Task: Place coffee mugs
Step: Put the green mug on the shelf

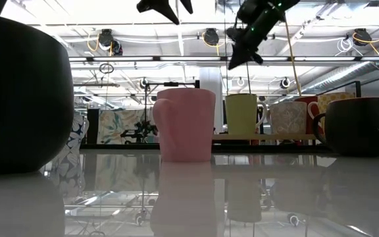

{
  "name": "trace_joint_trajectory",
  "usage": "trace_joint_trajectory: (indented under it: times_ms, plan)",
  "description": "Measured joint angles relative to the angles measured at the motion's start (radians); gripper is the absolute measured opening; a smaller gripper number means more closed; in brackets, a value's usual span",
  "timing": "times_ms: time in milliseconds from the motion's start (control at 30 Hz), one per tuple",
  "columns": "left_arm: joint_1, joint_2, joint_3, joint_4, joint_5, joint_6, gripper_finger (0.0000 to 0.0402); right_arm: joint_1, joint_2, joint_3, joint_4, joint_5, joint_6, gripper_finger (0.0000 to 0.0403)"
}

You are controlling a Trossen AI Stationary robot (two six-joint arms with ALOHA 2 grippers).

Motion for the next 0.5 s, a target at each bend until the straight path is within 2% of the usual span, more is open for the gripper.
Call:
trace_joint_trajectory:
  times_ms: [100,200,300,500]
  plan:
    - [-0.016,0.000,0.000,-0.009,-0.005,0.010,0.0227,-0.022,0.066,0.075,-0.196,-0.006,0.004,0.0000]
    - [-0.025,0.000,0.000,-0.010,-0.021,0.012,0.0227,-0.033,0.106,0.111,-0.322,0.090,-0.013,0.0000]
    - [-0.025,0.000,0.000,-0.010,-0.025,0.016,0.0227,-0.049,0.122,0.113,-0.357,0.131,-0.012,0.0000]
    - [-0.025,0.000,-0.001,-0.010,-0.026,0.053,0.0227,-0.074,0.123,0.113,-0.406,0.132,0.009,0.0000]
